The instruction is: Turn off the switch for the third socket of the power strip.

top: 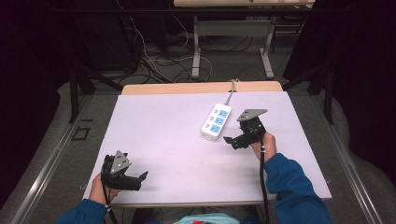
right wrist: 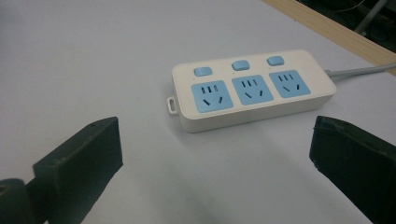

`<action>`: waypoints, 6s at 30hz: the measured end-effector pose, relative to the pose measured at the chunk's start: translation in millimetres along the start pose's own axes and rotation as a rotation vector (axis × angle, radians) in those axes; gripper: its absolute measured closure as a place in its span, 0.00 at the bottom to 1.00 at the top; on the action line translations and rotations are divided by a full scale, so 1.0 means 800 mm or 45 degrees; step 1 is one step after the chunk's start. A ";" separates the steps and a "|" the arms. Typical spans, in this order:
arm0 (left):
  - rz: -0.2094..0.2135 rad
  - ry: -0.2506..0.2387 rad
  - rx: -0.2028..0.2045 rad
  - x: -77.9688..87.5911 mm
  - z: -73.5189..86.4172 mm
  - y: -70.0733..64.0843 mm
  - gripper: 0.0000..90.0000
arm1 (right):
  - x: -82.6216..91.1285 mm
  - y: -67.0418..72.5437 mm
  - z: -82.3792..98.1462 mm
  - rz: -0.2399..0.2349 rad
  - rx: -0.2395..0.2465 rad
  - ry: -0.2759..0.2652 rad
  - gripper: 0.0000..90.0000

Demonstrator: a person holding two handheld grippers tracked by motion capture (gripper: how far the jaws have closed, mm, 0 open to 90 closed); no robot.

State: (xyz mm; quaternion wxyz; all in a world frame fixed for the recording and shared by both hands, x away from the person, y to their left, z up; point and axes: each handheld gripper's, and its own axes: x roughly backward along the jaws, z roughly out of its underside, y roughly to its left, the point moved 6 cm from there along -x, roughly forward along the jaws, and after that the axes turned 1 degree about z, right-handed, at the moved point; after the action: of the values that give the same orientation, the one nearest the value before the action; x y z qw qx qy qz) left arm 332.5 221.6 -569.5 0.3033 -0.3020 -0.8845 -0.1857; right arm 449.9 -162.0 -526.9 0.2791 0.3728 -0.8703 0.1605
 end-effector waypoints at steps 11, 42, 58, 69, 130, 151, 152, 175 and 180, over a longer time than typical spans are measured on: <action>0.001 0.012 -0.011 0.000 0.000 -0.001 0.00 | -0.010 -0.007 -0.019 -0.010 -0.001 -0.016 0.02; 0.009 0.018 -0.027 -0.002 -0.002 0.001 0.00 | -0.057 -0.007 -0.052 -0.033 0.004 0.029 0.03; 0.005 0.017 -0.024 -0.001 -0.002 0.001 0.00 | -0.083 -0.007 -0.060 -0.048 -0.025 0.085 0.03; 0.014 0.017 -0.020 -0.002 -0.002 0.000 0.00 | -0.098 -0.012 -0.060 -0.075 -0.099 0.110 0.02; 0.012 0.021 -0.027 -0.002 -0.001 0.001 0.00 | -0.138 0.003 -0.054 -0.062 -0.135 0.195 1.00; 0.012 0.022 -0.026 -0.002 -0.001 0.001 0.00 | -0.143 0.007 -0.041 -0.017 -0.148 0.252 1.00; 0.012 0.023 -0.027 -0.002 -0.001 0.001 0.00 | -0.145 0.007 -0.042 -0.017 -0.147 0.221 1.00; 0.007 0.020 -0.023 -0.002 -0.001 0.001 0.00 | -0.143 0.009 -0.039 0.024 -0.147 0.240 1.00; 0.000 0.016 -0.030 -0.002 -0.002 0.002 0.00 | -0.144 0.010 -0.038 0.016 -0.174 0.206 1.00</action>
State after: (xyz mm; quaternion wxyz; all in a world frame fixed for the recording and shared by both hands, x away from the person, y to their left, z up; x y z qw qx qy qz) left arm 334.7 221.3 -569.3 0.3052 -0.3045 -0.8803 -0.1981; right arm 520.7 -77.4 -573.2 0.3723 0.3332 -0.8561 0.1322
